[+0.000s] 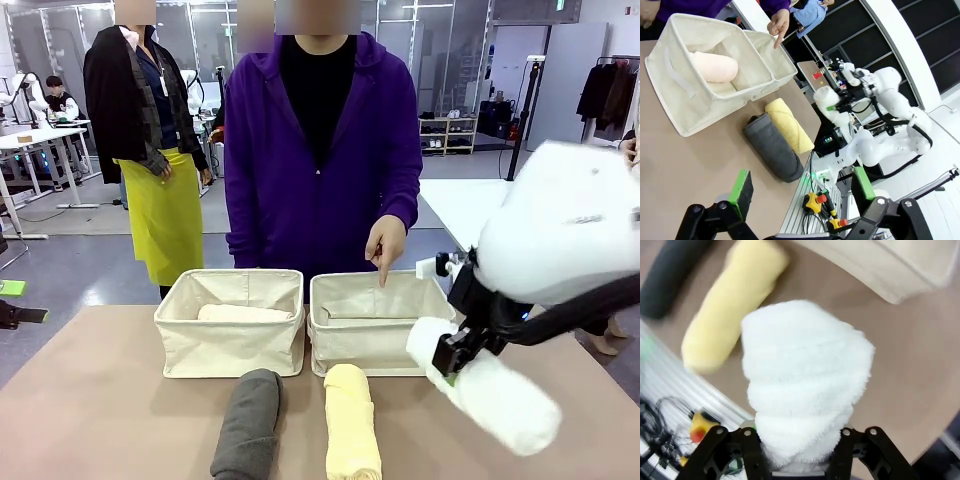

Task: Divide the towels into two baskets.
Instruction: Pick up one hotel-folded towel from the bottom of the table and place it in the Fabric basket indicated by the person.

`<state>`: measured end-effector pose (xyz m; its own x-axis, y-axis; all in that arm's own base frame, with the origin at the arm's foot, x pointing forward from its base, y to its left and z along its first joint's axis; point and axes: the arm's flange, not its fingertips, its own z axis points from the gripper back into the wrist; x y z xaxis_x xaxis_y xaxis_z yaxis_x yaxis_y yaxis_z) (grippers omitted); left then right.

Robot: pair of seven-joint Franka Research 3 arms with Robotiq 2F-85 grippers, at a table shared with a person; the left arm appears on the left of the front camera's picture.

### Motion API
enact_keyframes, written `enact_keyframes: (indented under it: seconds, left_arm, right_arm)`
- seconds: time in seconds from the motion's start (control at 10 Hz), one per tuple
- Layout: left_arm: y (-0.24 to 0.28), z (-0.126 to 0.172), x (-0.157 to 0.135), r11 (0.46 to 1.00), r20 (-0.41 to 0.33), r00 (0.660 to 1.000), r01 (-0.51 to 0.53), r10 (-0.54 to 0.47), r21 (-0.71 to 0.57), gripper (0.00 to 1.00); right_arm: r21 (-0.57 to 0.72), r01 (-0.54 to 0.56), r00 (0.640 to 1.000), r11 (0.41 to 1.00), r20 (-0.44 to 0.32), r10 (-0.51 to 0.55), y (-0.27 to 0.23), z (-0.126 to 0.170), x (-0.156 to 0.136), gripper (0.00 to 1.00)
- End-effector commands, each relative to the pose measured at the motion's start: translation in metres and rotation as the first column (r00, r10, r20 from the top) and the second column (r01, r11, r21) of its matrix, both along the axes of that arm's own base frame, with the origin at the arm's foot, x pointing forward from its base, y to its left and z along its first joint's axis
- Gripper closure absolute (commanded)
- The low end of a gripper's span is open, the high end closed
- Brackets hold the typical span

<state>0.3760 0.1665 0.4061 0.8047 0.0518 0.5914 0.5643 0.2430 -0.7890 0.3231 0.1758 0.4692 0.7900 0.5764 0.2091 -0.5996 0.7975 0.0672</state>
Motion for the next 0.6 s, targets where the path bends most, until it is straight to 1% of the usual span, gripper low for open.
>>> enact_keyframes:
  seconds: [0.0, 0.1, 0.2, 0.3, 0.5]
  left_arm:
    - [0.001, 0.006, -0.003, 1.000, -0.017, 1.000, -0.005, 0.005, 0.001, 0.00]
    - [0.001, 0.006, -0.003, 1.000, -0.017, 1.000, -0.005, 0.005, 0.001, 0.00]
    - [0.001, 0.006, -0.003, 1.000, -0.017, 1.000, -0.005, 0.005, 0.001, 0.00]
    - [0.001, 0.006, -0.003, 1.000, -0.017, 1.000, -0.005, 0.005, 0.001, 0.00]
    - [0.001, 0.006, -0.003, 1.000, -0.017, 1.000, -0.005, 0.005, 0.001, 0.00]
  right_arm:
    - [-0.058, -0.250, 0.966, 0.966, 0.046, 0.253, 0.002, 0.015, 0.001, 0.74]
    - [-0.061, -0.318, 0.946, 0.946, 0.041, 0.321, 0.003, 0.017, 0.000, 0.74]
    - [-0.014, -0.351, 0.935, 0.936, 0.057, 0.351, 0.001, 0.016, -0.003, 0.74]
    - [-0.062, -0.231, 0.972, 0.971, 0.037, 0.233, 0.010, 0.025, -0.014, 0.74]
    - [-0.062, -0.231, 0.972, 0.971, 0.037, 0.233, 0.010, 0.025, -0.014, 0.74]
